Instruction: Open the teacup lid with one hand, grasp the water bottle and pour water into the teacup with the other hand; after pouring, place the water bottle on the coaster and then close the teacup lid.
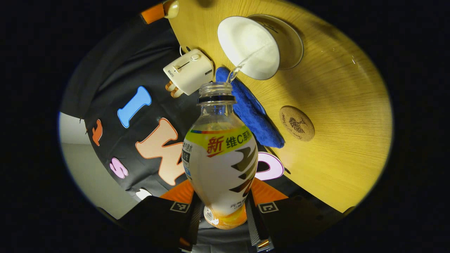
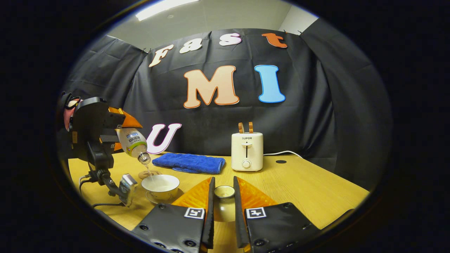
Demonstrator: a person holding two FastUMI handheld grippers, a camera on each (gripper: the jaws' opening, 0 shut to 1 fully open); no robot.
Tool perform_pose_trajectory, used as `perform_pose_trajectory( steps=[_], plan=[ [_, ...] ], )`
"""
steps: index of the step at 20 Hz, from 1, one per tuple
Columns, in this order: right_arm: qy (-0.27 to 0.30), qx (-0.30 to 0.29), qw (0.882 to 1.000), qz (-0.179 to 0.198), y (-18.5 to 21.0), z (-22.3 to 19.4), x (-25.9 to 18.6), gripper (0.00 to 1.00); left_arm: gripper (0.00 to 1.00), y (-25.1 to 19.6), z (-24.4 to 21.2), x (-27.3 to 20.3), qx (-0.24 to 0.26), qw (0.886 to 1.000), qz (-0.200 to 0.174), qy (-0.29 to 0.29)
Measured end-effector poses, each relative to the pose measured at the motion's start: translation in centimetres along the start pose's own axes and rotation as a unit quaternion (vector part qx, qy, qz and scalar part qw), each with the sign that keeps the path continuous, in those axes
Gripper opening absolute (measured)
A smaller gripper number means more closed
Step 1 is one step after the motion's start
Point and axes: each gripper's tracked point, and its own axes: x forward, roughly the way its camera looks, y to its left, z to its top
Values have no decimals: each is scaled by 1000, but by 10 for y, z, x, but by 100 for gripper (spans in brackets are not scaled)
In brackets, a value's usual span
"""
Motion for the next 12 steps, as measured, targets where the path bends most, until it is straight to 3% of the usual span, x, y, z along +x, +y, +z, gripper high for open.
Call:
perform_pose_trajectory(
  steps=[8, 12],
  plan=[
    [0, 0, 1000, 1, 0, 0, 0, 28, 55, -3, 2, 3, 8, 1000, -4, -1],
    [0, 0, 1000, 1, 0, 0, 0, 29, 55, -25, 9, 1, -70, 997, -22, -18]
  ],
)
